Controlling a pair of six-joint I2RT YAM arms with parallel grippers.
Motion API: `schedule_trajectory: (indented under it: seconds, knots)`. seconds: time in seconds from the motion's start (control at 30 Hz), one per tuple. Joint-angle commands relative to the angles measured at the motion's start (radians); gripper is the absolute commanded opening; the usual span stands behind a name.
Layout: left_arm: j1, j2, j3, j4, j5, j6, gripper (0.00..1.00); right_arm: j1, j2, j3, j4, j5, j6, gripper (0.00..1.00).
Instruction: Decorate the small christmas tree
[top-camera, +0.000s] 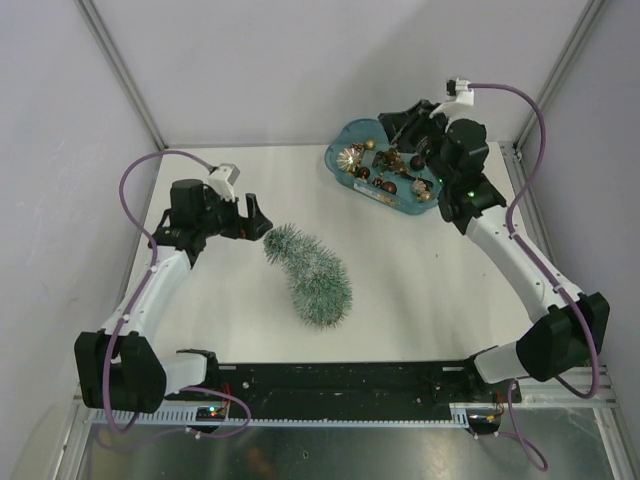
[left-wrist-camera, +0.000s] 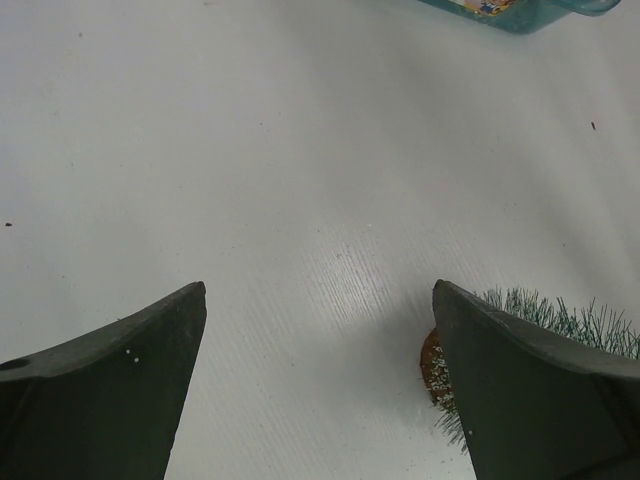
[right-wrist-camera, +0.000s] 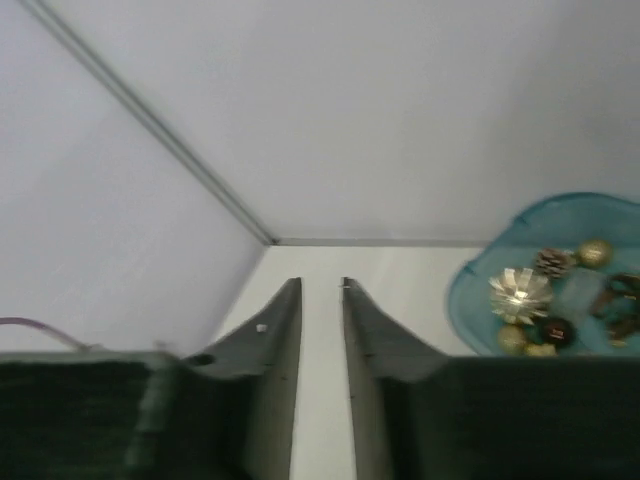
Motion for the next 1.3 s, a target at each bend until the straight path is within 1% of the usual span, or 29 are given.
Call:
schedule_trajectory:
  seconds: [0.0, 0.03, 0.1, 0.17, 0.27, 0.3, 0.37, 0.4, 0.5, 0.6, 0.7, 1.03, 1.2, 1.27]
  knots:
    - [0.005, -0.001, 0.038, 0.024, 0.033, 0.012, 1.00, -0.019, 0.034, 0.007, -0.256, 0.110, -0.011, 0.40]
    - [0.005, -0.001, 0.036, 0.025, 0.032, 0.016, 1.00, -0.017, 0.039, -0.020, -0.282, 0.119, 0.004, 0.48]
    - [0.005, -0.002, 0.032, 0.026, 0.032, 0.023, 1.00, -0.009, 0.031, -0.096, -0.283, 0.130, 0.041, 0.57]
    - [0.005, -0.001, 0.027, 0.026, 0.035, 0.026, 1.00, -0.002, 0.017, -0.176, -0.263, 0.132, 0.090, 0.63]
    - [0.005, 0.001, 0.026, 0.025, 0.038, 0.031, 1.00, 0.001, 0.019, -0.261, -0.236, 0.115, 0.158, 0.69]
    - [0.005, 0.001, 0.026, 0.026, 0.037, 0.033, 1.00, 0.000, 0.028, -0.275, -0.237, 0.114, 0.175, 0.72]
    - [0.005, 0.001, 0.024, 0.026, 0.037, 0.037, 1.00, -0.008, 0.051, -0.285, -0.245, 0.110, 0.215, 0.86]
    - [0.005, 0.000, 0.023, 0.026, 0.037, 0.039, 1.00, -0.015, 0.062, -0.287, -0.249, 0.108, 0.231, 0.90]
    - [0.005, -0.002, 0.018, 0.025, 0.038, 0.042, 1.00, -0.033, 0.093, -0.289, -0.245, 0.106, 0.270, 0.96]
    - [0.005, -0.002, 0.015, 0.026, 0.036, 0.044, 1.00, -0.054, 0.119, -0.289, -0.224, 0.101, 0.305, 0.96]
    - [0.005, 0.002, 0.018, 0.025, 0.037, 0.044, 1.00, -0.072, 0.159, -0.290, -0.178, 0.107, 0.338, 0.95]
    - [0.005, 0.001, 0.023, 0.025, 0.023, 0.049, 1.00, -0.107, 0.297, -0.289, 0.005, 0.122, 0.460, 0.83]
    - [0.005, 0.003, 0.017, 0.025, 0.017, 0.054, 1.00, -0.109, 0.332, -0.288, 0.065, 0.152, 0.482, 0.76]
    - [0.005, 0.003, 0.014, 0.025, 0.013, 0.057, 1.00, -0.112, 0.347, -0.287, 0.090, 0.155, 0.491, 0.72]
